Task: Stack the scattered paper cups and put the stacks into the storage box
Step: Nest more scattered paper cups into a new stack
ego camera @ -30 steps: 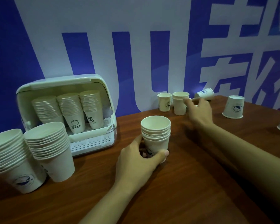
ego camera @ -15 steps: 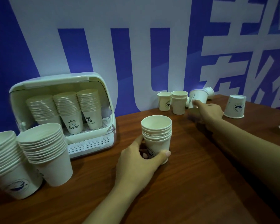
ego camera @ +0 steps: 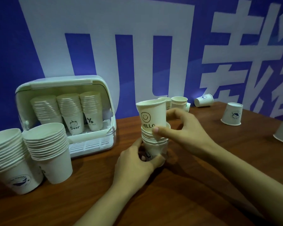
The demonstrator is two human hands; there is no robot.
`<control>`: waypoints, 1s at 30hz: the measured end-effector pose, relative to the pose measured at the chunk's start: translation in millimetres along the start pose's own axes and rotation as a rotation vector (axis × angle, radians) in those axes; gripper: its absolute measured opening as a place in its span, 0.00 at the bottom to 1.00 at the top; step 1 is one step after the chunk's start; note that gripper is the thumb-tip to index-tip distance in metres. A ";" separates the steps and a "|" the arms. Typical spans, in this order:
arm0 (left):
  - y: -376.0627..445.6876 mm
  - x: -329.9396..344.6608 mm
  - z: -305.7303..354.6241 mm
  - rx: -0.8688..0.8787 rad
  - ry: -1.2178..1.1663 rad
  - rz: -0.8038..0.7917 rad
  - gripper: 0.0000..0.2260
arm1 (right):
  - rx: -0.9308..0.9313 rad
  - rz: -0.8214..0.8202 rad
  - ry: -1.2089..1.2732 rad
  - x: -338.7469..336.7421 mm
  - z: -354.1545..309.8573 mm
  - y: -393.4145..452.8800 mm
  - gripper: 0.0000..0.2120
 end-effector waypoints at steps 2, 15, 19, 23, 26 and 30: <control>0.2 0.8 -0.7 0.000 -0.010 0.004 0.29 | 0.015 -0.027 0.022 1.6 3.4 -1.6 0.34; -0.7 2.2 -2.7 0.022 -0.030 -0.010 0.29 | -0.049 0.012 -0.018 7.8 8.5 -4.6 0.25; -1.3 1.2 0.1 0.014 -0.030 0.010 0.28 | 0.039 -0.059 0.226 14.6 9.5 -11.3 0.16; -1.3 0.0 1.2 0.030 0.001 -0.008 0.28 | 0.273 0.082 0.482 21.7 35.2 -2.3 0.21; 0.2 1.3 -1.3 0.029 0.021 -0.022 0.33 | 0.231 0.274 0.121 15.7 74.6 39.2 0.12; 0.0 2.8 -5.3 0.006 0.015 -0.008 0.35 | 0.150 0.321 -0.537 1.1 118.5 114.9 0.25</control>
Point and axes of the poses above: each hand's wrist, its own y-axis towards the middle knuckle, its own x-axis out of the palm, z = x × y, the point moved 5 cm from there along y, towards the middle knuckle, and after that the axes turned 6 degrees about z, right-handed, at the moved point
